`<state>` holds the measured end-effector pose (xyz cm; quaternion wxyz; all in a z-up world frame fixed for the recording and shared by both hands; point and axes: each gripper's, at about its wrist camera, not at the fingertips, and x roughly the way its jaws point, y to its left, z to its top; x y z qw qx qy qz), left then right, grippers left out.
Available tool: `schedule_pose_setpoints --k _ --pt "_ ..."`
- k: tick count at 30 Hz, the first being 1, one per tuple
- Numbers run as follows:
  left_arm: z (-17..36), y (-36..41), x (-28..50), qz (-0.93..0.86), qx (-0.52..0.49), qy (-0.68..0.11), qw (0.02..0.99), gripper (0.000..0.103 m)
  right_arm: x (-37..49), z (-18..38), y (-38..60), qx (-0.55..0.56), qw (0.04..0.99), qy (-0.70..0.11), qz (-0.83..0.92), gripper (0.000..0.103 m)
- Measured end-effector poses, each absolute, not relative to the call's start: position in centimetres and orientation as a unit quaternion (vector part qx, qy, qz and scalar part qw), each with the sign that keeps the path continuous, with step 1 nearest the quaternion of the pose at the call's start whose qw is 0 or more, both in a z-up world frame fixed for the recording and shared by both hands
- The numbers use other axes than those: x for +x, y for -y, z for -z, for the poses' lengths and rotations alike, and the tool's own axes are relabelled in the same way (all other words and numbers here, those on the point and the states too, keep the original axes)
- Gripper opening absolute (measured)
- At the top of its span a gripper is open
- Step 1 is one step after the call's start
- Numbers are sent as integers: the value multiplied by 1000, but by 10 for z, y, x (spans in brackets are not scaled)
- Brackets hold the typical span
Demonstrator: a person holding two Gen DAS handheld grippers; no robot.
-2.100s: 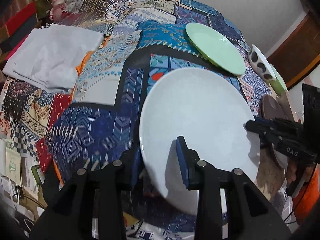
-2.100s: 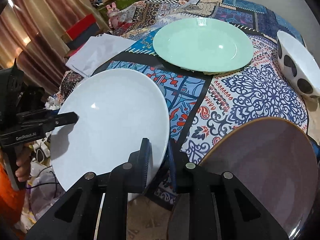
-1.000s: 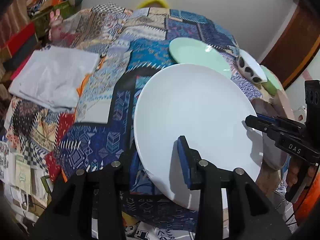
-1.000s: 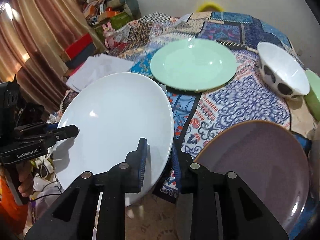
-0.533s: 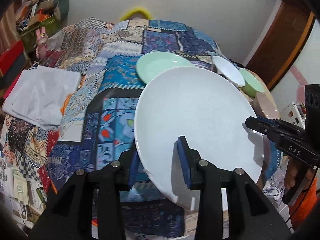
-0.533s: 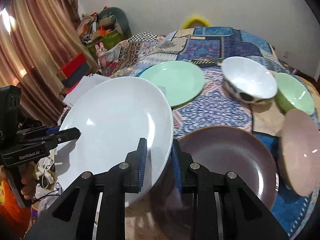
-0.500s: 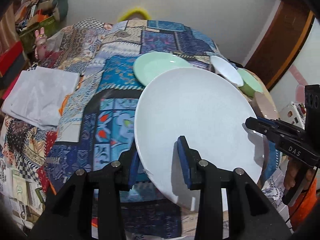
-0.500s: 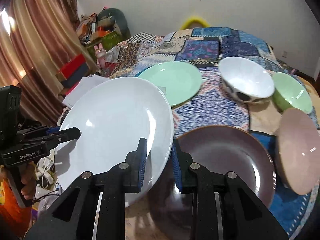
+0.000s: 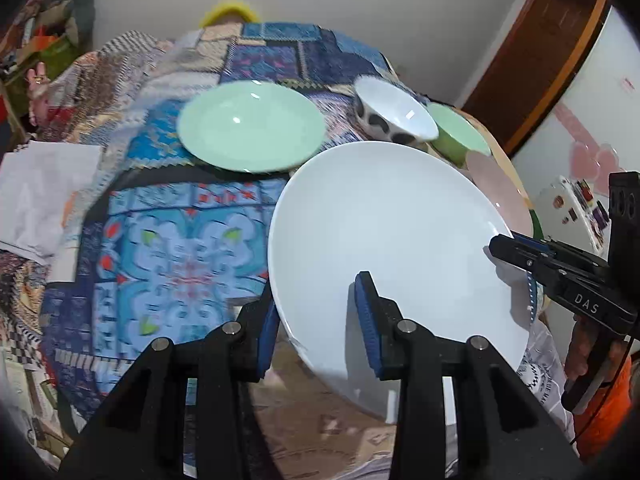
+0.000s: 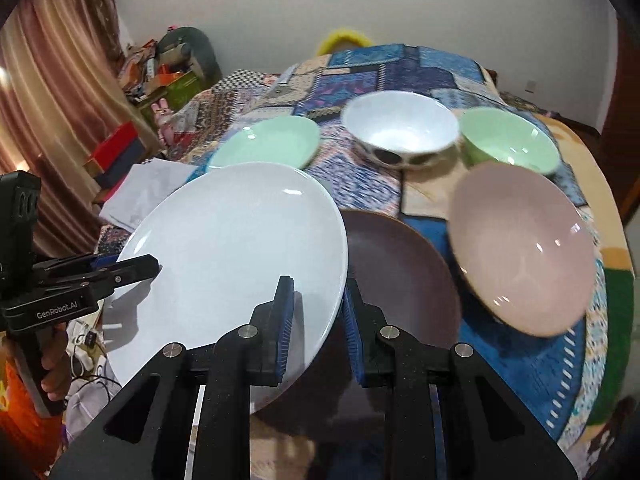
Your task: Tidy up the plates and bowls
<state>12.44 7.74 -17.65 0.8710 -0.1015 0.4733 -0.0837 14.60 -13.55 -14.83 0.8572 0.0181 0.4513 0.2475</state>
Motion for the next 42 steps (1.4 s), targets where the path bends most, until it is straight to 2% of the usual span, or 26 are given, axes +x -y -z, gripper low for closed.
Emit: schedule_pose_setpoints --k 16,42 --pt "219 -31 156 117 -80 -522 841 37 149 182 178 39 846 -495 -194 23" --pt "224 -19 176 117 -43 -524 843 39 147 184 192 22 849 -496 -181 24"
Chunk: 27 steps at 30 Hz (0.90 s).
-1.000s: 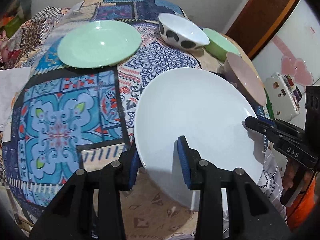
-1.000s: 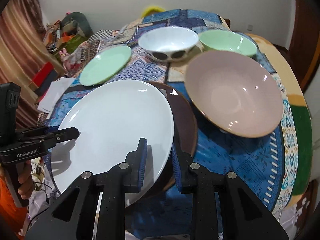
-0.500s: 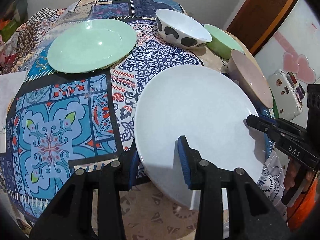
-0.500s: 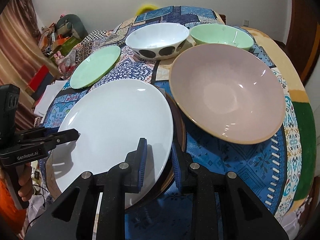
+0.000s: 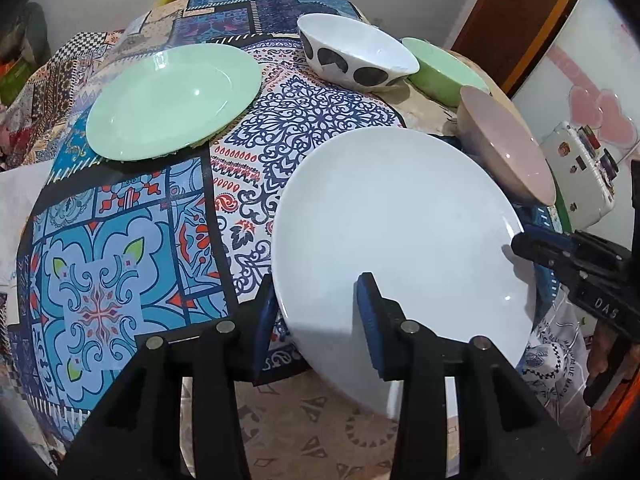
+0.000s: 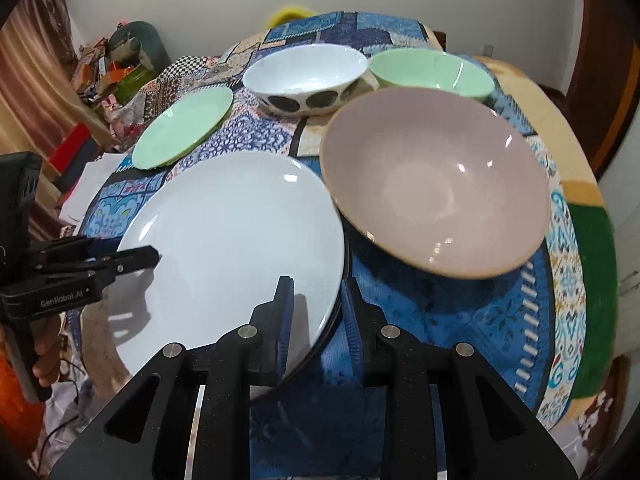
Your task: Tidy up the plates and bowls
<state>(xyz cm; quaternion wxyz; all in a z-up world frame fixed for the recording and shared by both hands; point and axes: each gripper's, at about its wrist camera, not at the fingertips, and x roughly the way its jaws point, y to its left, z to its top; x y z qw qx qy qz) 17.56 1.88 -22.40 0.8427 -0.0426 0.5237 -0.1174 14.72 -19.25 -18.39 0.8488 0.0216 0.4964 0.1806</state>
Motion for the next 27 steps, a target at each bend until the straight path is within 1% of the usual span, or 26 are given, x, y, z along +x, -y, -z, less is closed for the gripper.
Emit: schedule_pose_setpoints --k 5,7,10,15,19,22,27 --pt "203 -35 170 104 -49 -501 858 40 145 170 191 22 855 -483 -186 24" --pt "189 -47 168 93 -54 -488 866 44 147 158 188 22 861 -469 -193 24" --pt "168 -65 166 70 -50 -461 883 59 154 142 176 19 868 -449 -209 24" --pt "142 -97 173 31 -26 -428 903 59 171 122 146 0 877 -415 -240 25" --pt "134 -135 195 14 -49 -426 903 60 188 117 113 -19 878 -400 -262 25" --pt "141 -161 217 0 -69 -433 899 60 204 120 90 -34 874 -399 -274 25" --pt "173 -191 250 -7 -86 -461 883 60 237 142 59 -40 859 -423 -286 25"
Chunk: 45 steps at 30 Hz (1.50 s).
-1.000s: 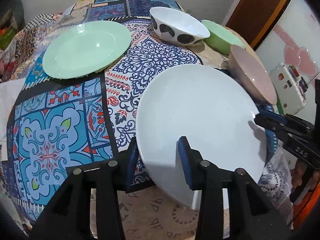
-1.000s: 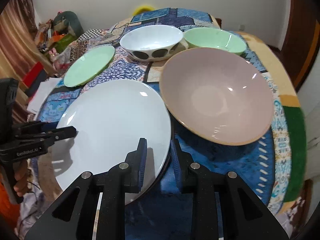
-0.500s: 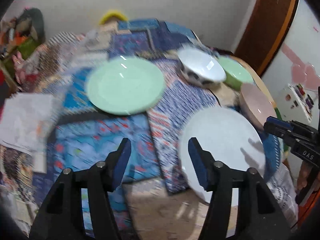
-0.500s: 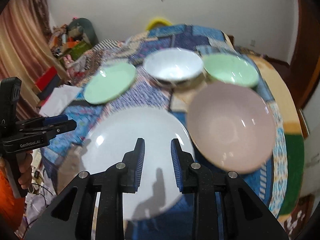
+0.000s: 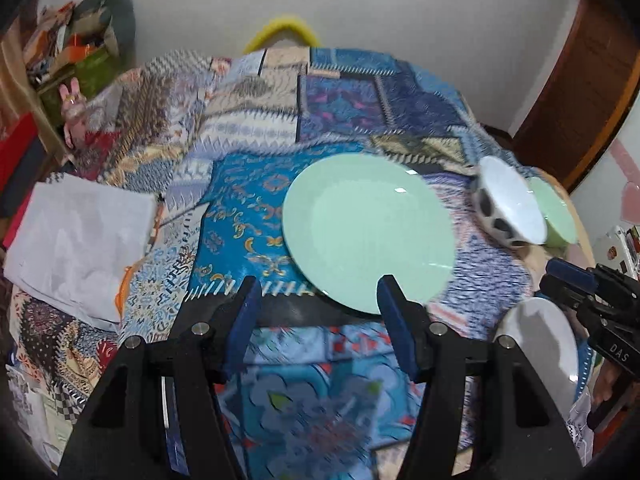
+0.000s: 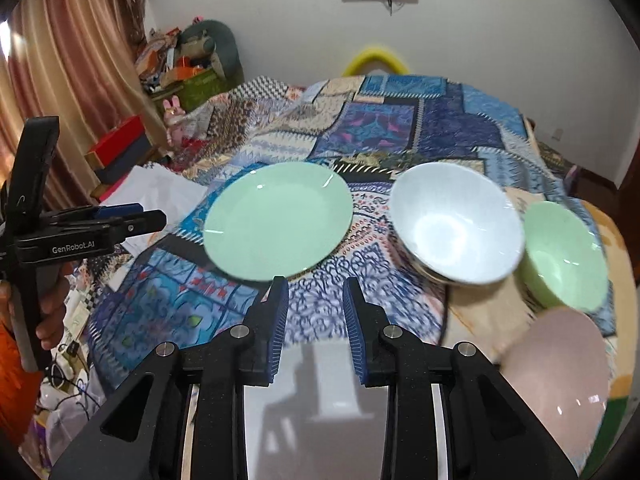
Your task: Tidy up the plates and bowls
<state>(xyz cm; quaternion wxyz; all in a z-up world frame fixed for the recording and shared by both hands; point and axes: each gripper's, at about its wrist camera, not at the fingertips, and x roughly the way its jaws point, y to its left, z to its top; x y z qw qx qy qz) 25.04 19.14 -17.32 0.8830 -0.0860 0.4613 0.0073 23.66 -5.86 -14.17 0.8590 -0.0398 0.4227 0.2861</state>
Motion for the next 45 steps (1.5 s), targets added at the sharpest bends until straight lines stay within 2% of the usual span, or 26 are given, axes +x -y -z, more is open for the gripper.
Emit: schedule_pose_setpoints --k 11,16,27,35,45 --pt "224 -201 303 18 -68 -487 871 60 294 188 24 -34 821 -495 -283 25" --pt "235 -204 320 34 -80 -492 866 39 307 199 16 -37 816 -508 -275 25" --pt "239 -211 338 23 -77 -482 872 30 326 207 11 -13 808 -519 -277 26" --pt "239 -202 307 8 -39 -485 874 29 314 205 5 -35 812 -511 -282 26" --pt "238 -204 237 15 -67 -504 861 29 272 201 0 -76 800 -505 -316 26"
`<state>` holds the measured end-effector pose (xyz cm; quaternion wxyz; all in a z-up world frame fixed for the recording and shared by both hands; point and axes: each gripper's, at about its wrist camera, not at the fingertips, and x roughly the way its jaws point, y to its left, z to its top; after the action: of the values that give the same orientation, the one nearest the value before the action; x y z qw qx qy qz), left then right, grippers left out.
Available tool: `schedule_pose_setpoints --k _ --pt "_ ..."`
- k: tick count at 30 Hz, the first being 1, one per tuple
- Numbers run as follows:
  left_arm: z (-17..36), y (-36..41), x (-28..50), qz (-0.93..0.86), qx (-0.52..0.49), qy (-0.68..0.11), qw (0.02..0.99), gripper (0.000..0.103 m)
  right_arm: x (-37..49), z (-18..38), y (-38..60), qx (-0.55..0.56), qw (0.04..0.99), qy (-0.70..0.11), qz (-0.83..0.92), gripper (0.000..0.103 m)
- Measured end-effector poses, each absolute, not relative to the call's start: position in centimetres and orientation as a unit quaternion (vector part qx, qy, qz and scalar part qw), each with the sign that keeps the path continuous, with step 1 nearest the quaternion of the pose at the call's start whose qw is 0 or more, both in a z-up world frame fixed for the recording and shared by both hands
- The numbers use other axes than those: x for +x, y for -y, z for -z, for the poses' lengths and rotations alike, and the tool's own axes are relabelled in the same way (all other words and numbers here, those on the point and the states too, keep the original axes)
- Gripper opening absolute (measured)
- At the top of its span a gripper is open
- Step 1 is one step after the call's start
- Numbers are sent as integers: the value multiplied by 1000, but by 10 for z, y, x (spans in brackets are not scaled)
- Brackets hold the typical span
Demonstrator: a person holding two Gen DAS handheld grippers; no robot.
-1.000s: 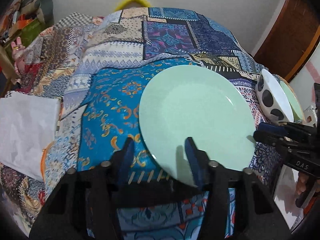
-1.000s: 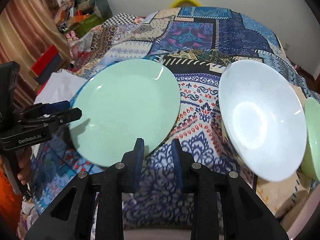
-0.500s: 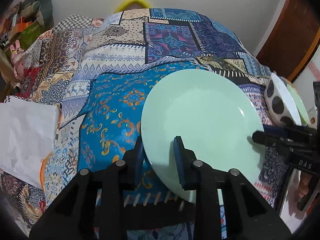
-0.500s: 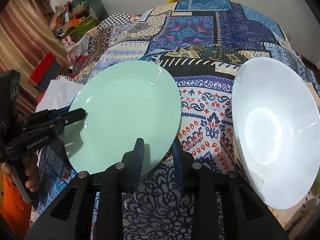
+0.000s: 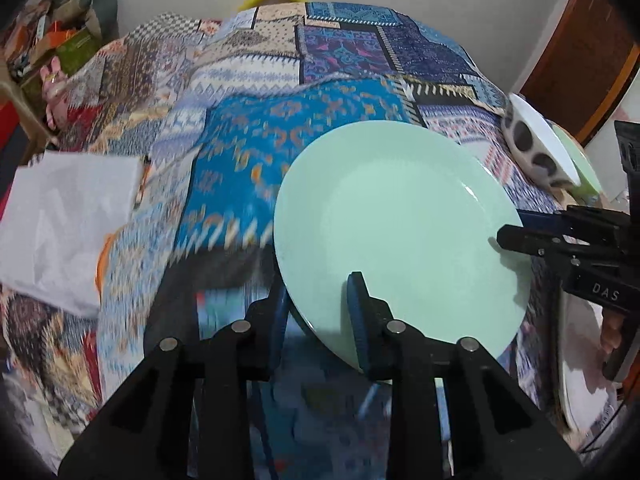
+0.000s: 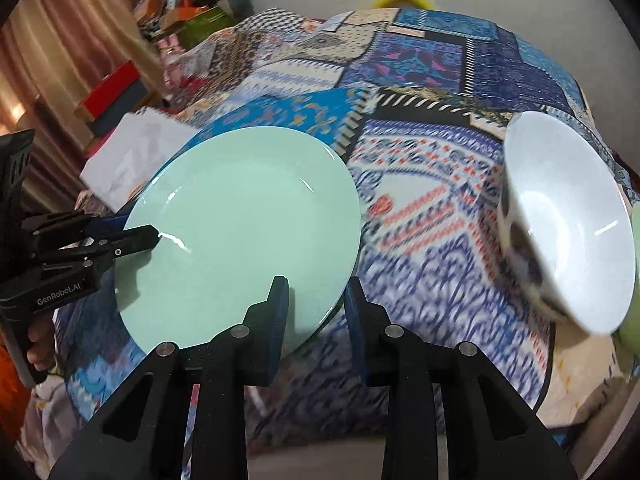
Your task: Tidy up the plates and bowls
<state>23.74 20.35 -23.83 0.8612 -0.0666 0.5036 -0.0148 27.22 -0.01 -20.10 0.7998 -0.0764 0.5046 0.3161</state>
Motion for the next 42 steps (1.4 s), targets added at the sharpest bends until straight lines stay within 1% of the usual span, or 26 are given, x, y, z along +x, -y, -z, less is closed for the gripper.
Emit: schedule_pose_setpoints --k 7,22,25,29,33,42 --pt "237 -202 212 24 -73 -503 861 29 255 202 -3 -102 792 -503 -331 26" --pt "241 -210 225 21 -91 -491 866 28 291 210 -16 -64 790 -516 -326 26" --pt "239 -205 224 20 -74 -485 871 29 292 213 -16 -51 790 -519 -323 26" --pt "238 -207 222 19 -82 -485 871 29 287 211 -11 -35 793 -515 -324 24" --pt "236 -207 218 17 -90 -487 868 29 273 205 -10 -54 798 -505 -326 22" --pt "214 -196 200 25 -98 -477 873 28 256 181 7 -40 810 -484 -328 22"
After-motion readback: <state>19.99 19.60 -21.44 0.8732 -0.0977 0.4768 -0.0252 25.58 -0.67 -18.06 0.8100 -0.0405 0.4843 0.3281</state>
